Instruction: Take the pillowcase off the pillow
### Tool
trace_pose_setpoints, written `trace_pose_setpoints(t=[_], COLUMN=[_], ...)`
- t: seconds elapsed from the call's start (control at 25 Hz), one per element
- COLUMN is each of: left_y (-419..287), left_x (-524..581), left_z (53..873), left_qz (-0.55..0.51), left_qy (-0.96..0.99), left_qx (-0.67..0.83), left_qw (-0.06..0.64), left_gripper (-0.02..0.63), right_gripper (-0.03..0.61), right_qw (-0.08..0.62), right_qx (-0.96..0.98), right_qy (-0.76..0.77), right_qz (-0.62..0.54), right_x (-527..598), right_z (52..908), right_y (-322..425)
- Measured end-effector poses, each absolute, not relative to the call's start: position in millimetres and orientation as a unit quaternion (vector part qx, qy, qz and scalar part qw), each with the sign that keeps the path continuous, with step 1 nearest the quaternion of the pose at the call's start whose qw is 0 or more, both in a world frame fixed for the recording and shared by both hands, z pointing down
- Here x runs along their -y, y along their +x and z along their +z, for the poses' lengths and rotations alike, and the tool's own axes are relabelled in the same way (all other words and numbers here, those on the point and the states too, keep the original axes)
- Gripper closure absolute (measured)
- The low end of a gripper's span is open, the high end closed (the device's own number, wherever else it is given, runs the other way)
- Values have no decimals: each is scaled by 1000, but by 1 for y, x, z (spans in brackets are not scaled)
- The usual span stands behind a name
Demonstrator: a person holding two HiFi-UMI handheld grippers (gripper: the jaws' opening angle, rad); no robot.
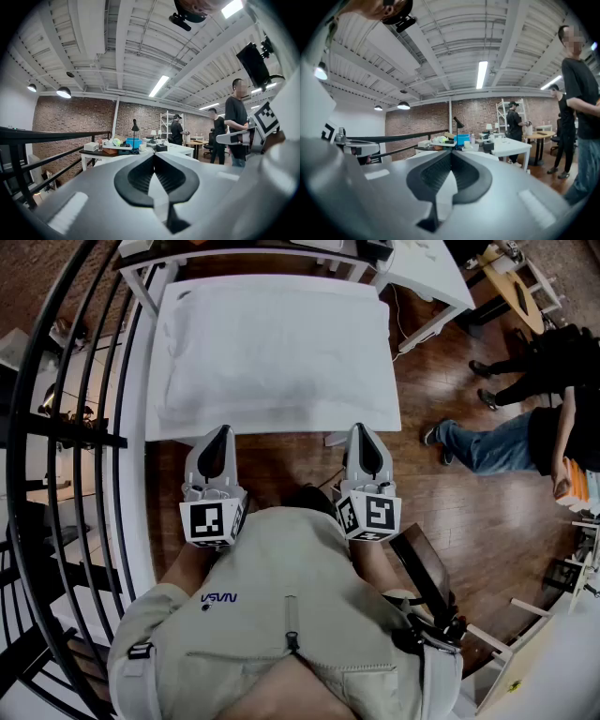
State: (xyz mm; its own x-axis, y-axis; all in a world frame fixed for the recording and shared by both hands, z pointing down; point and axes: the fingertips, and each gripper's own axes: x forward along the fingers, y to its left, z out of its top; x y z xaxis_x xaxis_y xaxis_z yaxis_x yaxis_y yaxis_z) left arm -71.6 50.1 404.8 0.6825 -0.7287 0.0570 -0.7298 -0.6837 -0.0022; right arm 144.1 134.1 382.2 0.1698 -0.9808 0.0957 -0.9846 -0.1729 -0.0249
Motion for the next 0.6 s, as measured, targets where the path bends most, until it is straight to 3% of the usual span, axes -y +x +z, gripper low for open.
trace_pose_setpoints(t=[0.48,0.6], left_y=[-26,-11], left_x=[6,15], left_z=[406,416], left_qz=[54,71], left_qy=[899,899], left_qx=[434,432], left_qw=[21,18], left_gripper=[606,555], right_gripper=[578,577], right_qw=[48,59], right_qx=[692,715], right_qy=[717,693], right_qz=[62,69], right_x=[-57,-39], right_z=[409,426], right_y=[198,208])
